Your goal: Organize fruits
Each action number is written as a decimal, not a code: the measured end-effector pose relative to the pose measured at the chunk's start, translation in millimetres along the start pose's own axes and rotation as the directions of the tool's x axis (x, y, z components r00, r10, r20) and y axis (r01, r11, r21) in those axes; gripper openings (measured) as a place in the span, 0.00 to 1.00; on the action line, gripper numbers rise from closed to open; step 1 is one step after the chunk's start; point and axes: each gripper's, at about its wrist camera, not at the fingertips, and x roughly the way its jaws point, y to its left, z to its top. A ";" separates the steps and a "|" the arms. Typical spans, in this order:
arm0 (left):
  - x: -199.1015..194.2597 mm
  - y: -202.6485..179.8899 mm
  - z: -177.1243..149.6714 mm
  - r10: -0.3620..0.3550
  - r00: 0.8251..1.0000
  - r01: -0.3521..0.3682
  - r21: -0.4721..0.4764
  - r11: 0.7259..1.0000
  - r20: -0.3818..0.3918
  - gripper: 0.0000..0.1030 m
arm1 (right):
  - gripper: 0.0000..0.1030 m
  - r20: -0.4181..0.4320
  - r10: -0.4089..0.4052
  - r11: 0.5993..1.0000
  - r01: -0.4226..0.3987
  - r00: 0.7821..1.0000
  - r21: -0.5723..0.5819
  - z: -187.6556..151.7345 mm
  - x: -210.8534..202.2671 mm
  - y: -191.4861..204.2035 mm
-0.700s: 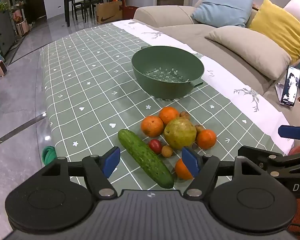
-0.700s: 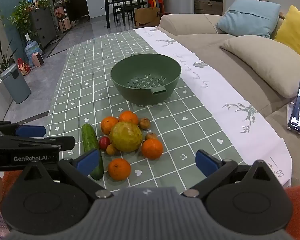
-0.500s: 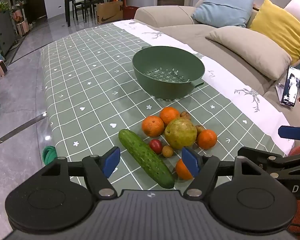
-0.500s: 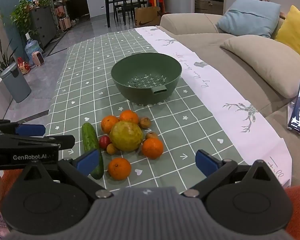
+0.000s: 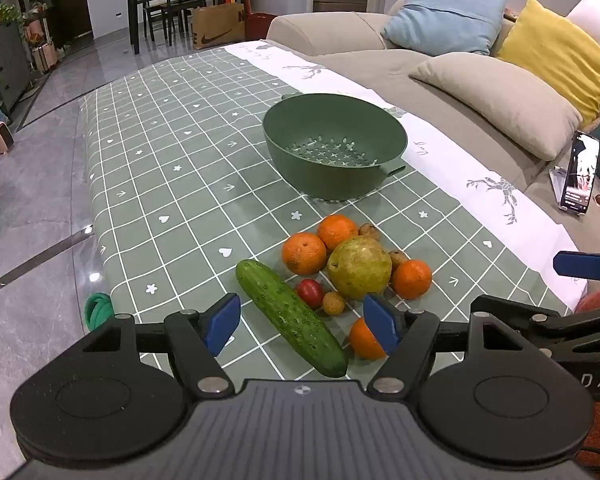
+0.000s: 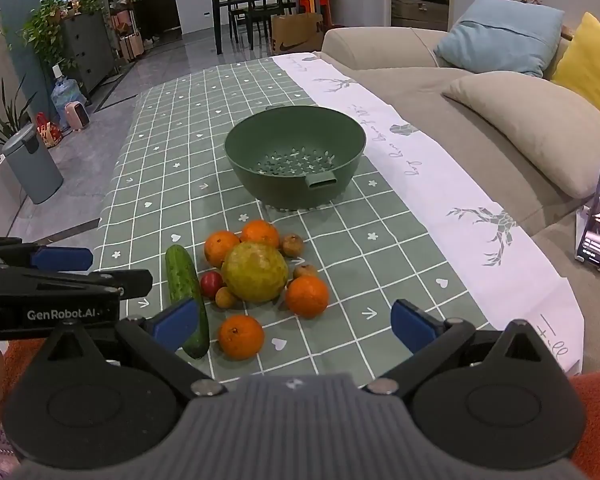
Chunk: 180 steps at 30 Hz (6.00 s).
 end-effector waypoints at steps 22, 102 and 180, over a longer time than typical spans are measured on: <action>-1.0 -5.1 1.1 -0.010 1.000 0.010 -0.002 1.000 -0.007 0.78 | 0.96 -0.010 0.001 1.000 -0.001 1.000 0.003 0.3 2.3 -0.4; 112.7 57.1 17.8 -0.124 0.956 0.030 -0.333 0.943 -0.266 0.68 | 0.64 -0.167 0.205 0.966 -0.226 0.965 -0.122 34.3 138.9 11.4; 158.7 7.1 193.4 -0.152 0.986 0.149 -0.053 0.987 -0.068 0.35 | 0.60 -0.063 0.115 0.945 -0.129 0.991 -0.300 166.9 208.2 -29.1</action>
